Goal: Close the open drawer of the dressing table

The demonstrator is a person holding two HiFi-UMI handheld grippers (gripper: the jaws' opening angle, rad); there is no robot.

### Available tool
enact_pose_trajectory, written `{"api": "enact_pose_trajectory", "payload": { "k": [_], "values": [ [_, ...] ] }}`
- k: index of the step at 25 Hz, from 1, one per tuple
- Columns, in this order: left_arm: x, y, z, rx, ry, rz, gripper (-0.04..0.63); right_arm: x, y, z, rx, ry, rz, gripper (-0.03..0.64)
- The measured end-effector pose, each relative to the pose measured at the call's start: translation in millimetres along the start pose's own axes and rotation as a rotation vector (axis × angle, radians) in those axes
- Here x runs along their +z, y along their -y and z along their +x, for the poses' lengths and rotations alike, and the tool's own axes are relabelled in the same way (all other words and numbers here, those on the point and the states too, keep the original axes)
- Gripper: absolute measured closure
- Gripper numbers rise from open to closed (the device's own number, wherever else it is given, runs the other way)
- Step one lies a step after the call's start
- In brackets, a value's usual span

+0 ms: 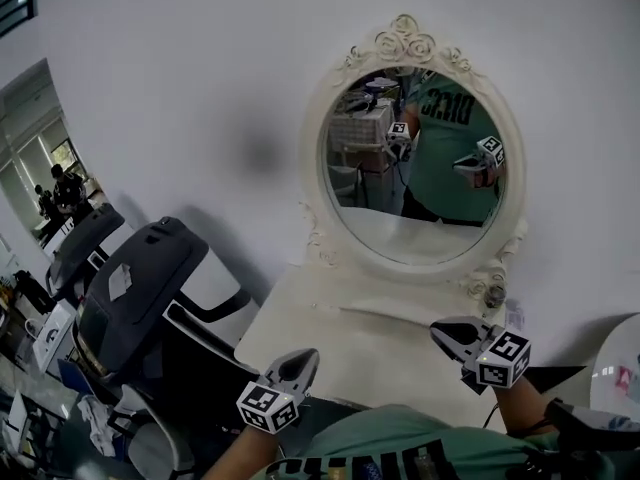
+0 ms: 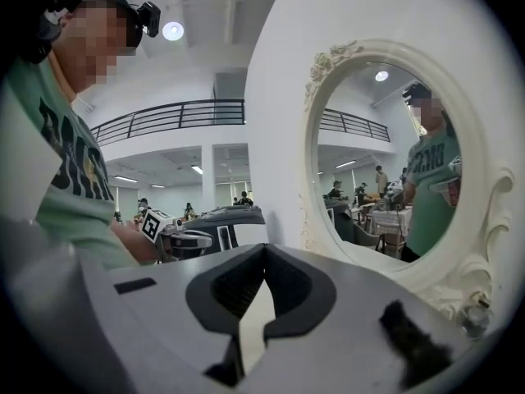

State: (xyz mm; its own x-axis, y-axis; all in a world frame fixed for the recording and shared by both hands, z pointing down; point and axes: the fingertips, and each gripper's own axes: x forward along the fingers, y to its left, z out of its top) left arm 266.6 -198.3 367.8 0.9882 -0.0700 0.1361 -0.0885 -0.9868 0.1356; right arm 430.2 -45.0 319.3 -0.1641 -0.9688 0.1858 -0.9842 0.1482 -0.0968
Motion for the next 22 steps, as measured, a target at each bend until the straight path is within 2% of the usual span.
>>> {"api": "enact_pose_trajectory", "payload": {
  "k": [6, 12, 17, 22],
  "values": [
    [24, -49, 32, -0.168, 0.021, -0.013, 0.586, 5, 3, 29, -0.153, 0.038, 0.044, 0.606],
    [50, -91, 47, -0.334, -0.001, 0.059, 0.586, 15, 4, 53, -0.329, 0.11, 0.179, 0.606],
    [69, -98, 65, -0.383, 0.049, 0.039, 0.586, 15, 10, 48, -0.404, 0.08, 0.17, 0.606],
    [60, -76, 76, -0.405, 0.057, 0.002, 0.586, 12, 18, 34, -0.422, 0.048, 0.161, 0.606]
  ]
}}
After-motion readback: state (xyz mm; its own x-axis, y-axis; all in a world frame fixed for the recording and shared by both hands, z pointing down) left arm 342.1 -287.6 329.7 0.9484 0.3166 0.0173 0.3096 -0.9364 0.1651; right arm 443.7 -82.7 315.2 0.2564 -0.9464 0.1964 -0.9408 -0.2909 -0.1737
